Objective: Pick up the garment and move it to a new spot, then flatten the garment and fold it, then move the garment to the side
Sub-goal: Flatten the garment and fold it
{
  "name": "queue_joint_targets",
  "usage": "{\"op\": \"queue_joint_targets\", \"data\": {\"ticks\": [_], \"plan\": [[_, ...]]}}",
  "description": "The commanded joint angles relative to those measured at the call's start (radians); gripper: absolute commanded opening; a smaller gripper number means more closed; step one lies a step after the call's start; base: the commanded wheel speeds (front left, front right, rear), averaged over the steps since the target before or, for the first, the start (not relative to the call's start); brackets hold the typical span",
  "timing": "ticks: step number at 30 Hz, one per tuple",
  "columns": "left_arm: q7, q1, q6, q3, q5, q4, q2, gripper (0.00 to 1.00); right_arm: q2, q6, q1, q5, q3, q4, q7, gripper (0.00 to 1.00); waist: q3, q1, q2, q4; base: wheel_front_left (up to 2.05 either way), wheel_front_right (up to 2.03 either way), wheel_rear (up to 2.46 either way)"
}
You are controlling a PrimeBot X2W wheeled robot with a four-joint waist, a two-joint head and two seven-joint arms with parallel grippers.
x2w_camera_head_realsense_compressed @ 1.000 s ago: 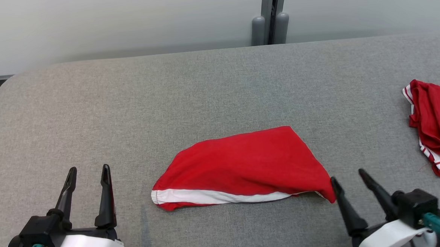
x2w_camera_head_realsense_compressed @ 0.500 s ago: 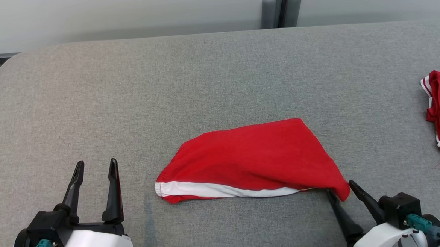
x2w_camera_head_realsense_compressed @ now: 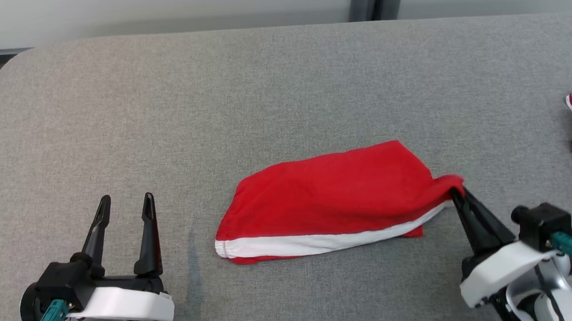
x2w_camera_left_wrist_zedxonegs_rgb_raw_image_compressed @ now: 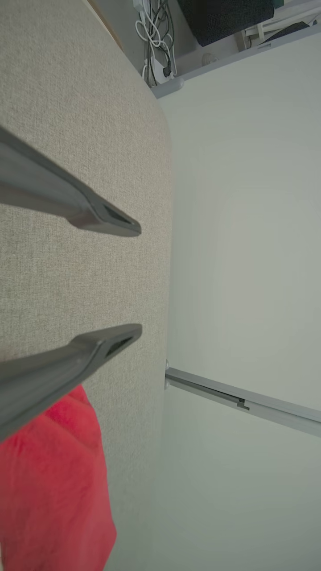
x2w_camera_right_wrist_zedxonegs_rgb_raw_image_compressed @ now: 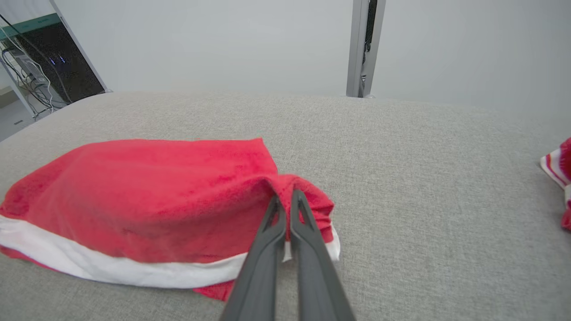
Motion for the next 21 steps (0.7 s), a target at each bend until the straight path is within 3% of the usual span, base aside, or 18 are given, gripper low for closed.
{"op": "queue_joint_targets", "data": {"ticks": [1,6,16,17,18,19,21], "plan": [[-0.006,-0.022,-0.004,0.002,0.004,0.004,0.000,1.00,-0.012,0.000,-0.030,0.010,-0.002,0.007,0.001,0.00,0.012,0.0000,-0.0001,0.006,0.00,0.00,0.00],[-0.010,-0.043,-0.012,0.000,0.008,0.014,-0.008,1.00,-0.023,0.000,-0.111,0.039,0.019,0.059,0.010,0.00,0.041,0.0000,-0.0001,0.013,0.00,0.00,0.00],[-0.015,-0.094,-0.045,-0.013,0.022,0.051,-0.030,1.00,-0.026,0.000,-0.288,0.085,0.087,0.281,-0.006,0.00,0.087,0.0000,-0.0001,0.033,0.00,0.00,0.00],[-0.016,-0.098,-0.046,-0.013,0.021,0.054,-0.032,1.00,-0.023,0.000,-0.296,0.087,0.089,0.298,-0.011,0.18,0.087,0.0000,-0.0001,0.033,0.00,0.00,0.00],[-0.016,-0.100,-0.048,-0.013,0.022,0.057,-0.034,1.00,-0.021,0.000,-0.305,0.091,0.088,0.317,-0.015,0.47,0.087,0.0000,-0.0001,0.032,0.00,0.00,0.00],[-0.017,-0.101,-0.050,-0.012,0.023,0.061,-0.036,1.00,-0.017,0.000,-0.309,0.097,0.089,0.334,-0.018,1.00,0.087,0.0000,-0.0001,0.031,0.00,0.00,0.00],[-0.017,-0.102,-0.053,-0.010,0.026,0.067,-0.039,1.00,-0.014,0.000,-0.319,0.103,0.092,0.361,-0.031,1.00,0.086,0.0000,-0.0001,0.028,0.00,0.00,0.00]]}}
